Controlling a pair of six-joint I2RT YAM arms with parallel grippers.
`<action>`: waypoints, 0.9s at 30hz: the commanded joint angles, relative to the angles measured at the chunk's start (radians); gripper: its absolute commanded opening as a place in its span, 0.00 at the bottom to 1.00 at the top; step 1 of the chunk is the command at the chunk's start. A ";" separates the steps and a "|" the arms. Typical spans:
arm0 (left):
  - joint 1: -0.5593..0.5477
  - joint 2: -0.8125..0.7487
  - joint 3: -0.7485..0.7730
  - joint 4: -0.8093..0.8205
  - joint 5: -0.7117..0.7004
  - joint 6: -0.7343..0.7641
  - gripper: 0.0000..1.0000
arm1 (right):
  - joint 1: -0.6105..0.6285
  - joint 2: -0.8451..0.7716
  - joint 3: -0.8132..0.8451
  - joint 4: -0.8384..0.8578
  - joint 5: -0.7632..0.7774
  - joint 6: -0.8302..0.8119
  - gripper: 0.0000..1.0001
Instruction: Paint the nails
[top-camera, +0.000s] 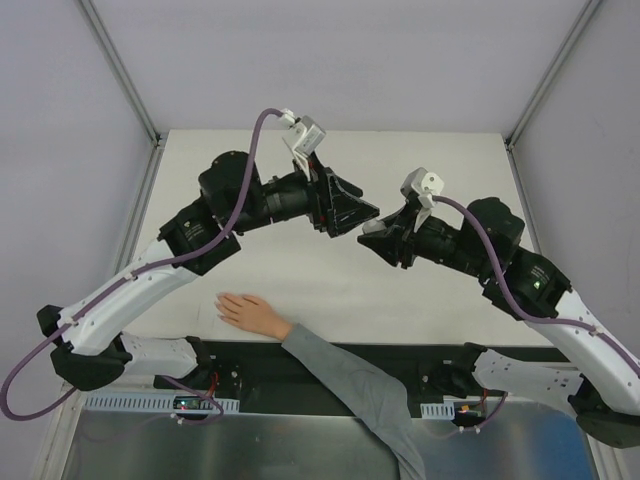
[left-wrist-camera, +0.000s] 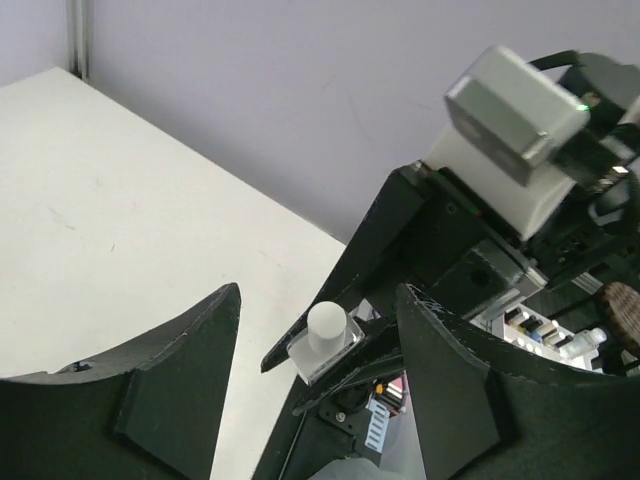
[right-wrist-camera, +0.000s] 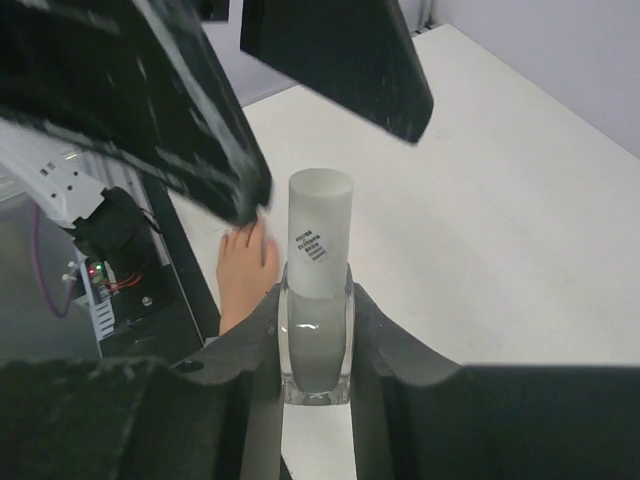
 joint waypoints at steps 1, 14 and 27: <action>-0.013 0.056 0.041 -0.007 -0.006 -0.003 0.61 | 0.006 0.001 0.056 0.026 0.119 -0.026 0.00; -0.019 0.104 0.006 0.126 0.497 -0.022 0.00 | 0.013 -0.100 0.015 0.036 0.004 -0.012 0.00; -0.018 -0.002 -0.182 0.426 0.600 -0.108 0.23 | 0.019 -0.165 -0.067 0.291 -0.905 0.223 0.00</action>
